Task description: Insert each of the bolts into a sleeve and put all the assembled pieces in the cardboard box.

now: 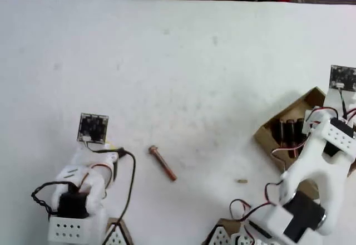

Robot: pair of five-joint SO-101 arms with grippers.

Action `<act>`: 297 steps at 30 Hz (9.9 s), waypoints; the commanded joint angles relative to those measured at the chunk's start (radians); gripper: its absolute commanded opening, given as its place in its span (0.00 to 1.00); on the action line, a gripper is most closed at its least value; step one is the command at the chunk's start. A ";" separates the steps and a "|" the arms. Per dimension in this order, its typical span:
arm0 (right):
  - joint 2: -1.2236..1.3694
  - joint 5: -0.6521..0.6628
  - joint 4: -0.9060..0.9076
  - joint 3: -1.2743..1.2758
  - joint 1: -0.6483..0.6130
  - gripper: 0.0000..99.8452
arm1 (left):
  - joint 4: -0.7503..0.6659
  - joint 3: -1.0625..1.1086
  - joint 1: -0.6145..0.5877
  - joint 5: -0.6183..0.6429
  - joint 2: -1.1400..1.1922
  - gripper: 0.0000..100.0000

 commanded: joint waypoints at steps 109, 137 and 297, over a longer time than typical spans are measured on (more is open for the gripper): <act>-0.168 0.255 -0.022 0.101 -1.498 0.26 | 0.083 -0.044 -0.556 -0.009 -0.008 0.02; 0.151 0.358 -0.269 0.101 -1.623 0.26 | 0.080 -0.044 -0.556 -0.009 -0.010 0.02; 0.111 0.347 0.259 -0.066 -1.030 0.02 | 0.054 -0.025 -0.552 -0.009 -0.010 0.02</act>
